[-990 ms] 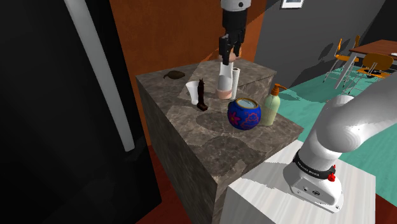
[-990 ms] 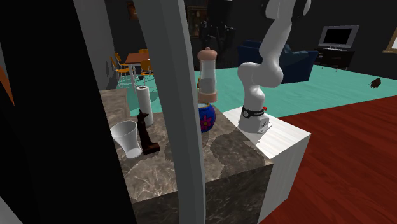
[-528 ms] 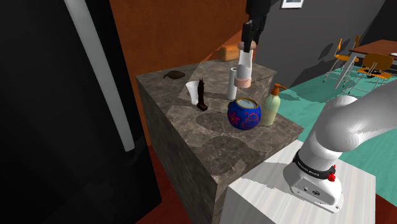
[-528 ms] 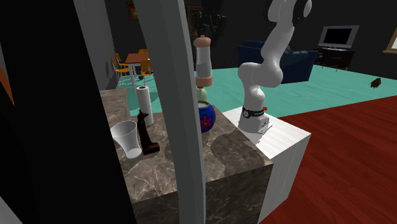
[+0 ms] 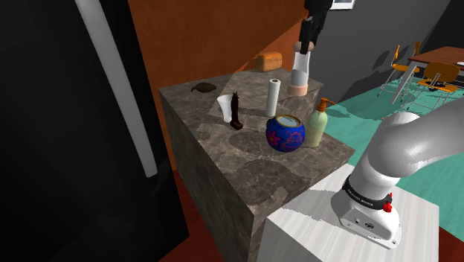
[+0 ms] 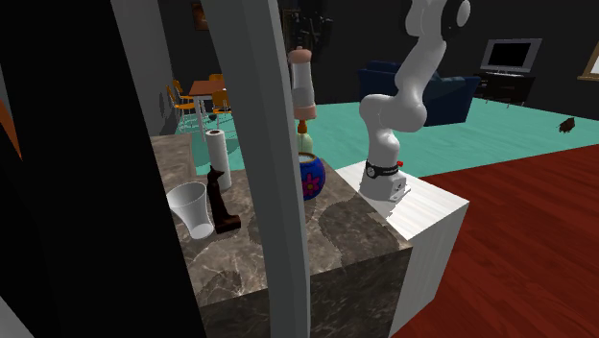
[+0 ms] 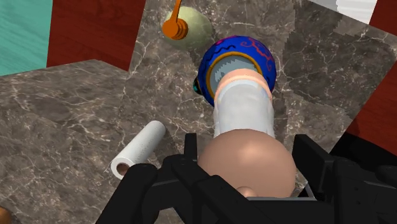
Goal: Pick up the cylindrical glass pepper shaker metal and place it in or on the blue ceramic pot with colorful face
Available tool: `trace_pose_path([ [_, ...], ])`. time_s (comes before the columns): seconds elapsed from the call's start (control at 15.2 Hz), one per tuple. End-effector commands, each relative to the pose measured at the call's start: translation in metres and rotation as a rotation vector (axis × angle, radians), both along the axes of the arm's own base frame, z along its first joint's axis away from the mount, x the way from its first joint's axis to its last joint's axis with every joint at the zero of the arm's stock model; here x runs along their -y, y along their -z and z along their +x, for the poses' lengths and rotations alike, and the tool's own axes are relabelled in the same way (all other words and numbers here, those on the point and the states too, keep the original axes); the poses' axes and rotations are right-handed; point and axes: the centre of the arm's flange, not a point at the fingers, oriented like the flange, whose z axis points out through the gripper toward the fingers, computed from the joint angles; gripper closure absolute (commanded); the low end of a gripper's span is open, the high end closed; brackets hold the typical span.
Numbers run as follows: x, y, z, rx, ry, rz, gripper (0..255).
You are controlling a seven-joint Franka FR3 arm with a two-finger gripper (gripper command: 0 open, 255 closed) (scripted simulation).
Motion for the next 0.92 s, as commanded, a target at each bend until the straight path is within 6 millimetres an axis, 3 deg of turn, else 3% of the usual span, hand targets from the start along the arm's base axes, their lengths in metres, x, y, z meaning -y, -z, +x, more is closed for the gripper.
trace_pose_path([
  [0.0,0.0,0.01,0.0,0.0,0.0,0.0,255],
  [0.86,0.0,0.079,0.0,0.0,0.0,0.0,255],
])
